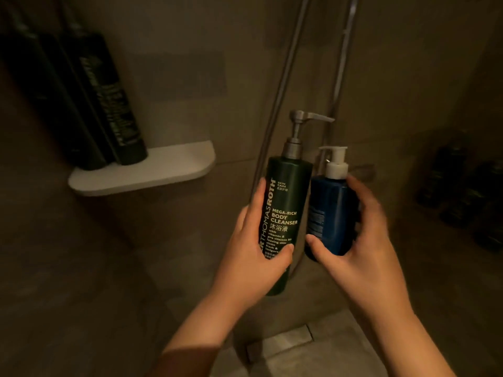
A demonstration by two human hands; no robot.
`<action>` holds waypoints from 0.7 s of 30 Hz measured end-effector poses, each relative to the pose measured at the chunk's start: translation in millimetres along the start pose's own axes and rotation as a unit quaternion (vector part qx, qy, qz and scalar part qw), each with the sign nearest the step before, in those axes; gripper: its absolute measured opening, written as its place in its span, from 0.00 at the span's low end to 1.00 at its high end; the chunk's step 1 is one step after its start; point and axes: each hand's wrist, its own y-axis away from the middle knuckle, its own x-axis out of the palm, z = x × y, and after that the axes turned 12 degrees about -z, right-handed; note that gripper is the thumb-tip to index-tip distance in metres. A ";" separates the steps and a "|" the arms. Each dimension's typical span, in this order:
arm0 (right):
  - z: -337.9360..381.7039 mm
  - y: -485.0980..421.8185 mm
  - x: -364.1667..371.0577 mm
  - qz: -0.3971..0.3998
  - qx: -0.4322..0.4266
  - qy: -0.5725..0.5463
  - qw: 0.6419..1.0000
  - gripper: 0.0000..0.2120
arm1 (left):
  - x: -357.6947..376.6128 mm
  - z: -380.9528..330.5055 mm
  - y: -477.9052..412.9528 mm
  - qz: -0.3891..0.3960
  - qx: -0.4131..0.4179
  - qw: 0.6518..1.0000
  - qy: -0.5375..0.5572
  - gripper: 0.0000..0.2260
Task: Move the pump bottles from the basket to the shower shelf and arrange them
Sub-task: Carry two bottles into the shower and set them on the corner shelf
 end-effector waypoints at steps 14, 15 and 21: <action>19.4 -142.3 93.2 0.107 -0.144 -0.269 0.946 0.45 | -41.0 -51.2 -75.2 -0.268 0.059 0.953 -0.131 0.44; 22.1 -146.7 99.5 0.111 -0.151 -0.283 0.941 0.44 | -44.0 -53.0 -78.2 -0.281 0.062 0.948 -0.138 0.44; 32.2 -159.2 136.7 0.136 -0.180 -0.331 0.916 0.45 | -60.2 -52.1 -92.2 -0.325 0.057 0.929 -0.168 0.43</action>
